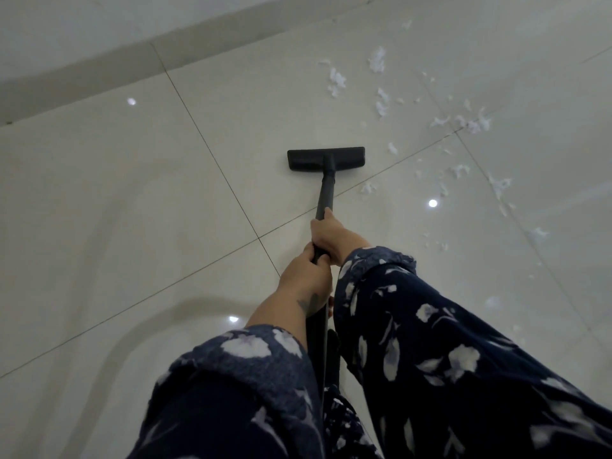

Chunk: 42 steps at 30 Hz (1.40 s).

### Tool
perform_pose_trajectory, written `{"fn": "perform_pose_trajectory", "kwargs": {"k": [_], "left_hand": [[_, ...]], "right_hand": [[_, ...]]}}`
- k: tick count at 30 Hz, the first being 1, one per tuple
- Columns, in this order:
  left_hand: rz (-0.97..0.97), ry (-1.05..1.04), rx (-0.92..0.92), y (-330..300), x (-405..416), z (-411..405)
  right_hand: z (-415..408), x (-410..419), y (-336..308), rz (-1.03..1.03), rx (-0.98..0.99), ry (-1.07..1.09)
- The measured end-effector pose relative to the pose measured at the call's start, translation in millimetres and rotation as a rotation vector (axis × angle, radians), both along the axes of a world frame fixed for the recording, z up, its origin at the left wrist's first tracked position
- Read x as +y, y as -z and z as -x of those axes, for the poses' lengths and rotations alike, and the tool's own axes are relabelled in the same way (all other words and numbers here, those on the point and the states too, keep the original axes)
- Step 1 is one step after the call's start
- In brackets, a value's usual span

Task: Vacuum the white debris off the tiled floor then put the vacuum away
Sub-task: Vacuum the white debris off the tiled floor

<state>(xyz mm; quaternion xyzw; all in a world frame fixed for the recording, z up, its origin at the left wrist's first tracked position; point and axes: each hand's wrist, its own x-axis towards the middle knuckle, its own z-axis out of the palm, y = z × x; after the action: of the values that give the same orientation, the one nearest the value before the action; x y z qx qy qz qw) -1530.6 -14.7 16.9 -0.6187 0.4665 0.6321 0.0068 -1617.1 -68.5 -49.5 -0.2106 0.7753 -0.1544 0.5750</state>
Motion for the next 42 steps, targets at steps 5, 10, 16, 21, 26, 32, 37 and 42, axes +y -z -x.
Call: {"fn": "perform_pose_trajectory", "kwargs": {"k": [5,10,16,21,26,32,37,42], "left_hand": [[-0.015,-0.003,0.029,-2,33,6],[-0.017,0.024,0.031,-5,61,19],[-0.011,0.002,0.038,-7,102,44],[0.008,0.023,0.036,-6,147,71],[-0.044,-0.005,0.055,-12,200,94],[-0.061,0.014,0.035,-26,255,100],[-0.055,0.081,0.006,-29,295,92],[-0.044,0.142,0.006,-25,333,81]], "right_hand": [[9,33,-1,-0.008,-0.006,0.005],[23,64,-1,-0.014,0.026,-0.01],[50,106,2,-0.069,0.053,-0.061],[79,153,5,-0.129,0.088,-0.128],[101,211,6,-0.062,0.04,-0.006],[107,267,-3,-0.064,0.019,0.04],[99,310,-6,-0.066,-0.005,0.061],[90,352,-5,-0.052,0.009,0.089]]}}
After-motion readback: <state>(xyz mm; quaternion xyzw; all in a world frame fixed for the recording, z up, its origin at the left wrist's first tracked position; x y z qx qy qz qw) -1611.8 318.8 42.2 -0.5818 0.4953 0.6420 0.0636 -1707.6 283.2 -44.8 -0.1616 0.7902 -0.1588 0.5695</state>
